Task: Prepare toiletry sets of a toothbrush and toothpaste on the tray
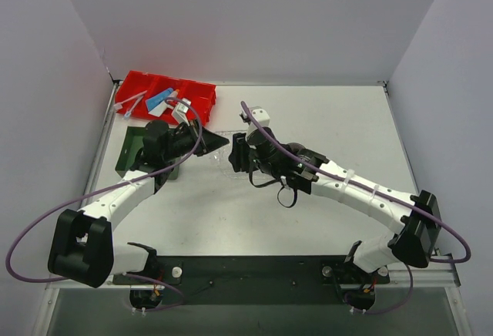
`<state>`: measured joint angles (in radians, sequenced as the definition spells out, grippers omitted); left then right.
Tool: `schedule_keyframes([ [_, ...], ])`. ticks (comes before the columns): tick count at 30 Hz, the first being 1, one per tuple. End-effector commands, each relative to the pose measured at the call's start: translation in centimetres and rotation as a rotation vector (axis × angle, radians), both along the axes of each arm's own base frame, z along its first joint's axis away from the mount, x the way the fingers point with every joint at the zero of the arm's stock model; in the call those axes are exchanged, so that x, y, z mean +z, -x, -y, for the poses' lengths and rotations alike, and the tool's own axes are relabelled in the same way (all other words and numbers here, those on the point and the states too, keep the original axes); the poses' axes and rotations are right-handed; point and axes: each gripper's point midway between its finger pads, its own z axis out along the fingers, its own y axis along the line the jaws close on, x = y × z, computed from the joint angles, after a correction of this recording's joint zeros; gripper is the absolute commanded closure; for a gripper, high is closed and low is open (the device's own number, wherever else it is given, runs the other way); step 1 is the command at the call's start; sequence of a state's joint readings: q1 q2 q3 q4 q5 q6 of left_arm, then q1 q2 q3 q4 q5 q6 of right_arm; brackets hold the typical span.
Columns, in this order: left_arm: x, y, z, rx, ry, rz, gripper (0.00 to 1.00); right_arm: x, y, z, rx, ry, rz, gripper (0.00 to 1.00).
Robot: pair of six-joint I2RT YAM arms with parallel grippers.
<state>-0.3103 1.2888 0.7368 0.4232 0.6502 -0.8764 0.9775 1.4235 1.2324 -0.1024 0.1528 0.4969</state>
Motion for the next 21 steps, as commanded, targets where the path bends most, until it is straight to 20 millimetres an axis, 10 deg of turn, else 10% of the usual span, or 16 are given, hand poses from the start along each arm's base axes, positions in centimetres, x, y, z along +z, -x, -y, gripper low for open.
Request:
schedule_keyframes([
  [1,3.4,-0.4,-0.3,0.017,0.014,0.118,1.00,1.3,-0.3,-0.2,-0.033,-0.033,-0.012,0.65],
  [21,3.7,-0.1,-0.1,0.000,0.030,0.123,1.00,-0.9,-2.8,-0.6,-0.067,-0.079,-0.082,0.72],
])
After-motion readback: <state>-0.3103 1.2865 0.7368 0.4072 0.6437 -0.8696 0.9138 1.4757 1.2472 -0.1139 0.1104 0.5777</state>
